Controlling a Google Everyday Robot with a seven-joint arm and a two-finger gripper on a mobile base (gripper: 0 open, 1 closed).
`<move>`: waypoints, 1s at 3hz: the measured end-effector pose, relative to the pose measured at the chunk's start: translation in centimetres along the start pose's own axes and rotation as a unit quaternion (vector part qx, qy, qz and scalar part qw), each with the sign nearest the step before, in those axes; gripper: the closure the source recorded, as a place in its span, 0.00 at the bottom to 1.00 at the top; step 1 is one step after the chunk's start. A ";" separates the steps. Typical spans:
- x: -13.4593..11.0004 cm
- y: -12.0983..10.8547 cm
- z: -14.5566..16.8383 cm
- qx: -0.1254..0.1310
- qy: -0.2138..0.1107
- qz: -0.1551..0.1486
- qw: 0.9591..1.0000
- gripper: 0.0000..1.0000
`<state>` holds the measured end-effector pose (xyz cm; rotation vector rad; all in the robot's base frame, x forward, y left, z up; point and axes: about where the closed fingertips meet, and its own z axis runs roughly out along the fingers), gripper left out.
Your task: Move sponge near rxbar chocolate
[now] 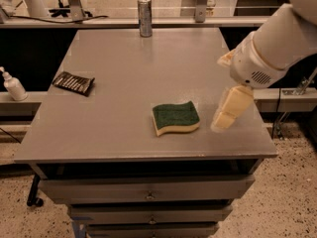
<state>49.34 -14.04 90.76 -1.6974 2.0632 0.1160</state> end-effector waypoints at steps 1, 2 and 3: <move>-1.5 0.7 4.3 -0.030 -0.033 0.003 0.999 0.00; -2.4 1.5 7.3 -0.051 -0.054 0.012 0.997 0.00; -3.2 1.8 8.8 -0.058 -0.067 0.020 0.996 0.18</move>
Offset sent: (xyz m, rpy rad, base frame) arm 0.0157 0.0714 -0.0867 0.1838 0.1169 0.0496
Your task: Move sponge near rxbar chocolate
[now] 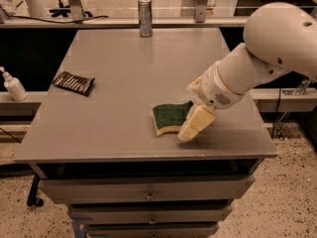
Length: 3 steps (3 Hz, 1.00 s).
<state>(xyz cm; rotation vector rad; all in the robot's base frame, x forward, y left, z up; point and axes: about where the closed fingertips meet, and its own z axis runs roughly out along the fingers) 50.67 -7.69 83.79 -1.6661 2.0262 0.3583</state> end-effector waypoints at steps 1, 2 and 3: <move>-0.2 -0.1 0.5 0.000 -0.005 0.007 1.000 0.39; -0.6 -0.8 0.2 -0.001 -0.010 0.017 1.000 0.64; -2.6 -2.5 -0.7 0.005 -0.019 0.030 0.999 0.87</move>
Offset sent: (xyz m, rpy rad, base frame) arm 0.0189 0.0030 0.0090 0.0486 0.0243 -0.0486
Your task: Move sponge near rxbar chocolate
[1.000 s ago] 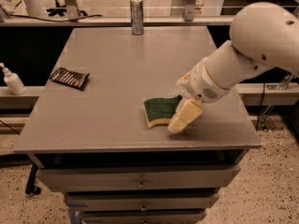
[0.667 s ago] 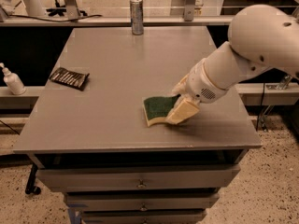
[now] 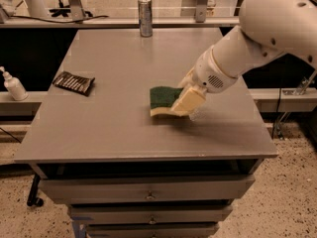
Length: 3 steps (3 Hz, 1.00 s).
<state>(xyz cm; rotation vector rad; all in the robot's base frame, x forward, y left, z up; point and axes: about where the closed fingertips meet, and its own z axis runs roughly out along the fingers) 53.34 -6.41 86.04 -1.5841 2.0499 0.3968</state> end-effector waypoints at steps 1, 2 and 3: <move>-4.2 -1.3 0.3 0.009 -0.012 0.002 1.000 1.00; -9.5 -0.9 2.9 0.017 -0.019 -0.012 1.000 1.00; -14.3 0.5 6.9 0.022 -0.025 -0.033 0.999 1.00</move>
Offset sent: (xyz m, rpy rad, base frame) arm 0.0497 0.1673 0.0314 0.0291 -0.0932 0.0210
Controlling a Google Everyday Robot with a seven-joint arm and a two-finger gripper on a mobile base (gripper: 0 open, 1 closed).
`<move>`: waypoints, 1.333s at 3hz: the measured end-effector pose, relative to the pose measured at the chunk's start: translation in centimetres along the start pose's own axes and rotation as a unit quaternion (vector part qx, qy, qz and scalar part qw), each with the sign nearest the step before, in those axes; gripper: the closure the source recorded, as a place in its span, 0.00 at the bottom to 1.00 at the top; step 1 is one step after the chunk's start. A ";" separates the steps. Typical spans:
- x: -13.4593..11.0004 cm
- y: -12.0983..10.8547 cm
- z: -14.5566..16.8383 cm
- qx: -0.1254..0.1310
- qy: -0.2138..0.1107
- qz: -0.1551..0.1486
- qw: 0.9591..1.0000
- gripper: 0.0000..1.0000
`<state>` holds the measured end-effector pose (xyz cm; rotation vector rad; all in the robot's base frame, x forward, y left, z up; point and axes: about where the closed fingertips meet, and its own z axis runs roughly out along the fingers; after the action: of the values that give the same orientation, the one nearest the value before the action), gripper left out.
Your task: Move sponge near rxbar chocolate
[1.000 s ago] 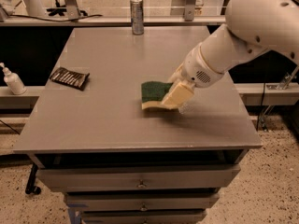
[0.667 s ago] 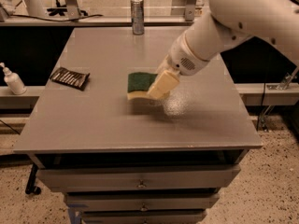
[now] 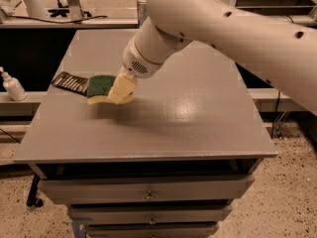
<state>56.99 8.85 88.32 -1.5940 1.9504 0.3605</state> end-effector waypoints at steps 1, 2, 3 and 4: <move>-3.2 0.2 3.4 0.011 -0.007 -0.028 1.000 1.00; -4.3 -1.2 5.3 0.027 -0.008 -0.050 0.998 1.00; -4.1 -2.7 6.2 0.039 -0.001 -0.070 0.997 1.00; -3.0 -3.8 6.2 0.047 0.009 -0.084 0.995 1.00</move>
Offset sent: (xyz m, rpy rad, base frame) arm 0.0570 0.0785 -0.0216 -0.0354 -0.1625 0.0658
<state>62.59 13.70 85.77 -1.6898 1.8033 0.1850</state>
